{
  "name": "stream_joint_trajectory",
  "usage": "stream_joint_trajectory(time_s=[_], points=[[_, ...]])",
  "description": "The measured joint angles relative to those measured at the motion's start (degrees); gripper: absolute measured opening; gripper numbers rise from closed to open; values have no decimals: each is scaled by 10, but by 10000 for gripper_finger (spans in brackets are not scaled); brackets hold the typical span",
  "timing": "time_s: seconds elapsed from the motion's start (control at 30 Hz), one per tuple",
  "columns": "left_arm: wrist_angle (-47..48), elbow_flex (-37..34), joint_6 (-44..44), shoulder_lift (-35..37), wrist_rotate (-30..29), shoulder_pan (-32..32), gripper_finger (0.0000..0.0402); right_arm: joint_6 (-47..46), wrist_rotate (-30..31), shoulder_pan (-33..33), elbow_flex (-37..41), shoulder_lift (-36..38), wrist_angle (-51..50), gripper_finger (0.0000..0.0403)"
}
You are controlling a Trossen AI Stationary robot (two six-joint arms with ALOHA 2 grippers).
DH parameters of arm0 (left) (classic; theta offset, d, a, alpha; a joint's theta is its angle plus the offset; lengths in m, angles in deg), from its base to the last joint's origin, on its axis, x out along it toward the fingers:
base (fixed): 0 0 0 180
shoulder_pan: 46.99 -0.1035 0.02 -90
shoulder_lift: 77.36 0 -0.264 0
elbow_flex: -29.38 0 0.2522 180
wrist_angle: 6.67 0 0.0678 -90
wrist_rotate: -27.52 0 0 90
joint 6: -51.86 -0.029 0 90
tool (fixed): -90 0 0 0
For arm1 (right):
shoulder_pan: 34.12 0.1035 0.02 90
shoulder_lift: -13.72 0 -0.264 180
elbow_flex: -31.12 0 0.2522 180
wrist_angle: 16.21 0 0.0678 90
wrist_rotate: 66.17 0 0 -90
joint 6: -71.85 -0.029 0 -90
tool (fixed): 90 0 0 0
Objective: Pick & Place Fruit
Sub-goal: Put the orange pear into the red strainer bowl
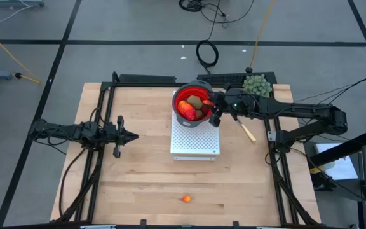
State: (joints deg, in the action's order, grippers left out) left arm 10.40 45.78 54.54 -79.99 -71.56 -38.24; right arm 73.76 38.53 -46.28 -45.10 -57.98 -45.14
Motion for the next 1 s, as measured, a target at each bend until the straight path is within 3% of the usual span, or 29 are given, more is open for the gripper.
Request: stream_joint_trajectory(time_s=[0.43,1.0], points=[[0,0,-15,0,-1,0,19,5,0,21,0,-4,-25,96],[0,0,-14,0,-1,0,19,7,-14,21,0,-22,-17,129]])
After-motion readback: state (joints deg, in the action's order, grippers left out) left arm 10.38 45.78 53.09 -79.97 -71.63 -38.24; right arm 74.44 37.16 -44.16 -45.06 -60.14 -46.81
